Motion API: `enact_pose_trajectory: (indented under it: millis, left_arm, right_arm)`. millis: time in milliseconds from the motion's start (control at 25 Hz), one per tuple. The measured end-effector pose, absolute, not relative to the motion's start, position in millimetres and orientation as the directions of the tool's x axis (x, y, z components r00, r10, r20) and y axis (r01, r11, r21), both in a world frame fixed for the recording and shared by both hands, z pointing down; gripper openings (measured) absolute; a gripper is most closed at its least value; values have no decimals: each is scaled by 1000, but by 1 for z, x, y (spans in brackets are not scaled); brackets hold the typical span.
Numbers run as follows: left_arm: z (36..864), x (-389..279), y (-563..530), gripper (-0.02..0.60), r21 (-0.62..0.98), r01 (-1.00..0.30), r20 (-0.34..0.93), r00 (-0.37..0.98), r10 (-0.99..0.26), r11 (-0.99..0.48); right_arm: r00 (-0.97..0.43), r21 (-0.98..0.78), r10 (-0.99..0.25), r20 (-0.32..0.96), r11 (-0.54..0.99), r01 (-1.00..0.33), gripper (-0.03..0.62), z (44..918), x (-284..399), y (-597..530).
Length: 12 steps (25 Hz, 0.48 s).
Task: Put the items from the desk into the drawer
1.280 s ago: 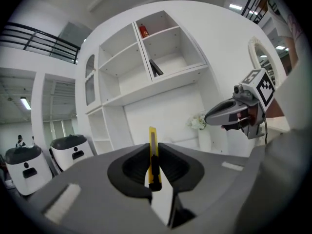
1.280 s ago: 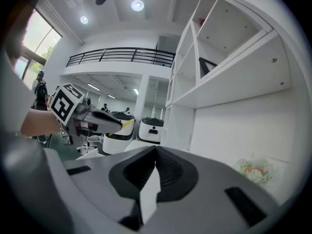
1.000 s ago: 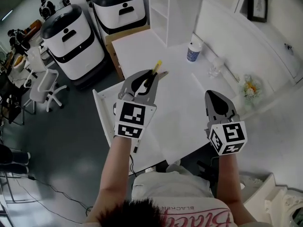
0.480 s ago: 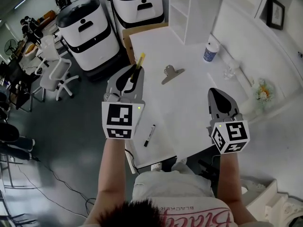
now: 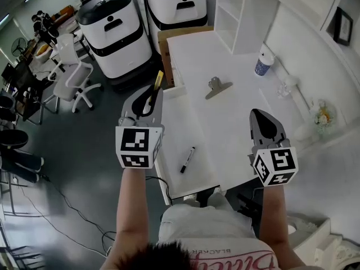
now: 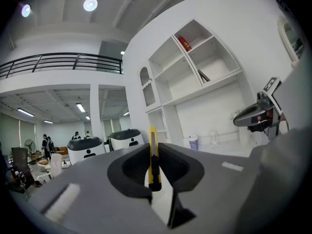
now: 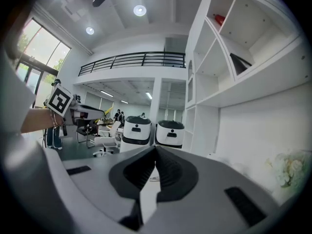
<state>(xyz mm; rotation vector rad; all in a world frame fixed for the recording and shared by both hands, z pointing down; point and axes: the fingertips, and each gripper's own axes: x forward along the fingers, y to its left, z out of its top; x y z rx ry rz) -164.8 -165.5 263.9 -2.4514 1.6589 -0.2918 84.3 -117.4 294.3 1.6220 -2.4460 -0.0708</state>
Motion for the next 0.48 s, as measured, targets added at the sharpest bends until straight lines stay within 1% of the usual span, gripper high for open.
enact_pose_trajectory:
  millis: [160,480]
  left_arm:
    - [289,-170,-168,61,-227,-894,120,369,-922,-387]
    - [374,-160,-168,61,-189,-876,294,381,-877,-444]
  right_arm:
    - [-376,151,-910,173,402,-903,8,305,75,-116]
    - [-361,131,-900,245,399,-907,8,338,77,-115]
